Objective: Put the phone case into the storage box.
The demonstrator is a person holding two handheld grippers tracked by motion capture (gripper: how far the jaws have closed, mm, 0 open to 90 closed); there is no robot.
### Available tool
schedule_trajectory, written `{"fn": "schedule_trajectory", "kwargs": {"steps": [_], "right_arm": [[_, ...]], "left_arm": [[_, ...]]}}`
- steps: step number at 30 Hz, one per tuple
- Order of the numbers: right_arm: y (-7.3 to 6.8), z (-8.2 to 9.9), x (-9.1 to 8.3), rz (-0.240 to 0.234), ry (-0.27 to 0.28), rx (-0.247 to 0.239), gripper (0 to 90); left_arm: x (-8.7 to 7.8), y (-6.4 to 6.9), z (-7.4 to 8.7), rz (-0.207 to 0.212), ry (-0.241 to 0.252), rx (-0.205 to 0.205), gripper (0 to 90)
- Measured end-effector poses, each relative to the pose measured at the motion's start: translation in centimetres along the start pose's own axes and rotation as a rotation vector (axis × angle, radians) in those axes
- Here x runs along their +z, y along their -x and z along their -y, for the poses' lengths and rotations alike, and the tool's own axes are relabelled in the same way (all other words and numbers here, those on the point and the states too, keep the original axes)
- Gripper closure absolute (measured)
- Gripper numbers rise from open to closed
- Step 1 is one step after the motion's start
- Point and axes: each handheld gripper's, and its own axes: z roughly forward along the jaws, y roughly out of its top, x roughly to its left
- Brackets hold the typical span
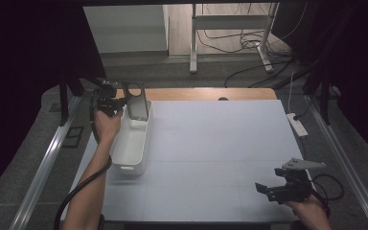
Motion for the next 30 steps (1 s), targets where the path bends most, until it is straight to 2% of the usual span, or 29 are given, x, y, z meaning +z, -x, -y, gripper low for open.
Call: {"fn": "schedule_trajectory", "kwargs": {"steps": [18,30], "right_arm": [[0.0,0.0,0.0,-0.003,-0.003,0.0,1.9],[0.0,0.0,0.0,-0.003,-0.004,-0.001,2.0]], "left_arm": [[1.8,-0.2,0.7,-0.007,-0.03,-0.015,88.9],[2.5,0.0,0.7,-0.009,-0.045,-0.011,88.9]]}}
